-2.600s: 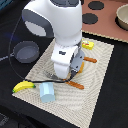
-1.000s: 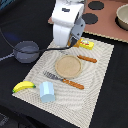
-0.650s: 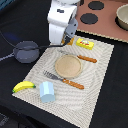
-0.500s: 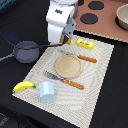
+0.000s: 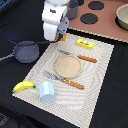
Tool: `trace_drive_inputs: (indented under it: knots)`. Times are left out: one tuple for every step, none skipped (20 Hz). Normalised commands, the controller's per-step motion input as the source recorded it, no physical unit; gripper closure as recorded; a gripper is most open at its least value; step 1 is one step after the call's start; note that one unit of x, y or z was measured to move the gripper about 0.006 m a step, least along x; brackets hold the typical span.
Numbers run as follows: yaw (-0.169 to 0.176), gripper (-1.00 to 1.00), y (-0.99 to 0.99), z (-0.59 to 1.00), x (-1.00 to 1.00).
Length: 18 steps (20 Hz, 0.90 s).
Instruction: Interact with the objects in diverse but meaningful ways.
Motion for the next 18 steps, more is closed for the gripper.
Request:
trace_drive_inputs:
  knots:
    - [0.006, 1.00, 0.23, -0.32, -0.65]
    - [0.007, 1.00, 0.22, -0.33, -0.65]
    - [0.007, 1.00, 0.22, -0.33, -0.63]
    - [0.006, 1.00, 0.21, -0.34, -0.62]
    - [0.006, 1.00, 0.21, -0.34, -0.60]
    - [0.005, 1.00, 0.20, -0.33, -0.59]
    - [0.005, 1.00, 0.21, -0.33, -0.59]
    - [0.006, 1.00, 0.21, -0.32, -0.58]
    - [0.006, 1.00, 0.21, -0.31, -0.56]
    - [0.006, 1.00, 0.21, -0.30, -0.54]
    - [0.004, 1.00, 0.21, -0.27, -0.48]
    - [0.000, 1.00, 0.23, -0.11, -0.22]
    - [0.000, 1.00, 0.27, -0.03, -0.03]
    - [0.000, 1.00, 0.27, -0.07, -0.02]
    - [0.000, 1.00, 0.25, -0.09, -0.05]
    - [0.000, -1.00, 0.23, -0.11, -0.04]
    - [0.000, -1.00, 0.25, -0.11, -0.03]
    - [0.000, -1.00, 0.25, -0.11, -0.04]
